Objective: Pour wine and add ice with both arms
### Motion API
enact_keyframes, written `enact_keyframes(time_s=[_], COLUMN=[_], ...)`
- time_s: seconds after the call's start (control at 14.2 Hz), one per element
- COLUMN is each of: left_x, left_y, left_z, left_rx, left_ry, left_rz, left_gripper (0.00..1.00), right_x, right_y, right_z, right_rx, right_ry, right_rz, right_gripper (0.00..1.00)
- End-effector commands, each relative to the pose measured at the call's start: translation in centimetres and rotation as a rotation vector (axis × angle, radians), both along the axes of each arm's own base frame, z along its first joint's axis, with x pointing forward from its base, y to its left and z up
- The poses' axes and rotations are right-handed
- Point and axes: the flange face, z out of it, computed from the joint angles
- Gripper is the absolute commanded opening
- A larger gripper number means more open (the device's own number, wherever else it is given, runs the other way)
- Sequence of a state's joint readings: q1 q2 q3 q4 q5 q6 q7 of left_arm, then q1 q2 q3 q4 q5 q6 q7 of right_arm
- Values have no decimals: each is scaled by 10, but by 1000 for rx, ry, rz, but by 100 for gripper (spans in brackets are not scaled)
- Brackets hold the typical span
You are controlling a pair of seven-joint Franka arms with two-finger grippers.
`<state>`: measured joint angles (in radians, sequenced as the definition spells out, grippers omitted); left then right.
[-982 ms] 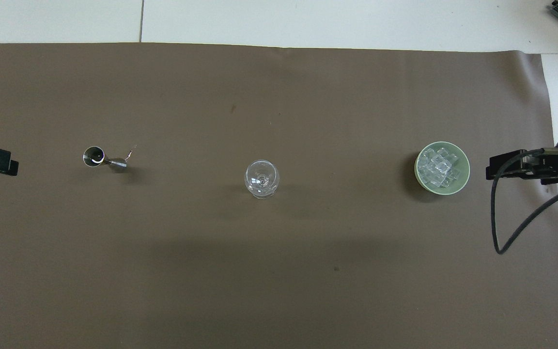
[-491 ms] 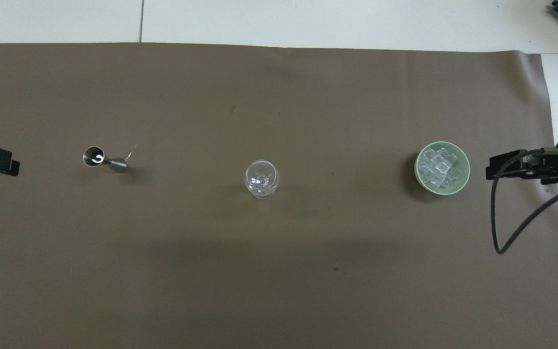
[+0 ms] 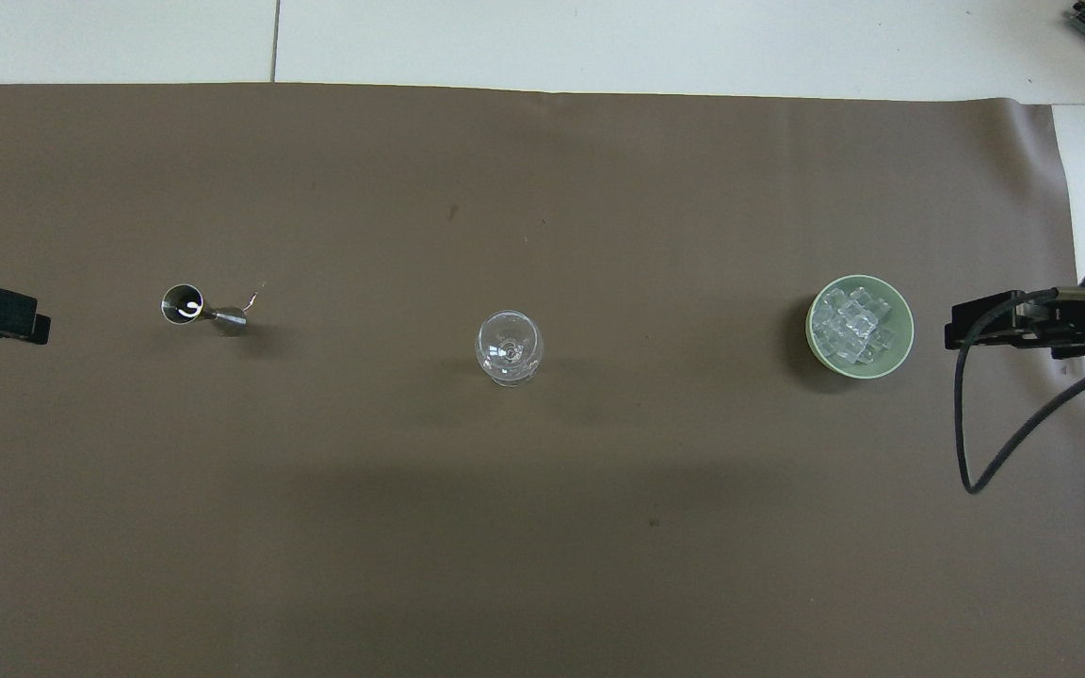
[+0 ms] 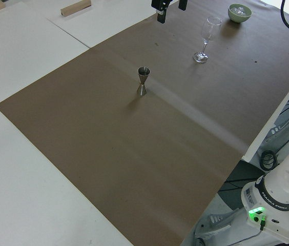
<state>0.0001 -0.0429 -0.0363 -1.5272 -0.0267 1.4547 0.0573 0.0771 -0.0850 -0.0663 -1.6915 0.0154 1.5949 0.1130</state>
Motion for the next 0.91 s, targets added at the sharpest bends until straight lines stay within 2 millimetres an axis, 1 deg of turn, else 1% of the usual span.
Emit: enact_keyframes(time_s=[0.0,0.28,0.49,0.56,0.63,0.7,0.84], left_x=[-8,-9,-7,-7,-6,-5,-4], left_y=[-1,-6,-5,-7,-17,-20,-21], left_z=[-1,-2,2,3,5,4,5], left_rx=[10,9,8,8,7,7,2], left_ry=[11,14,-3,-7,-21,-25,-33], left_rz=[-15,-18,-25,-24,-37,-43,-44], left_gripper=[100,100,100,100,100,100,100], right_x=[-4,-4,-4,-4,-4,-4,-4], right_y=[-1,-1,-1,-1,-1,-1,-1], right_z=[1,1,1,1,1,1,1], right_rx=[8,8,8,8,8,8,8], right_ry=[-9,-9,-9,-9,-9,-9,-9], right_rz=[24,24,22,24,24,24,24], right_gripper=[100,100,100,100,100,100,100])
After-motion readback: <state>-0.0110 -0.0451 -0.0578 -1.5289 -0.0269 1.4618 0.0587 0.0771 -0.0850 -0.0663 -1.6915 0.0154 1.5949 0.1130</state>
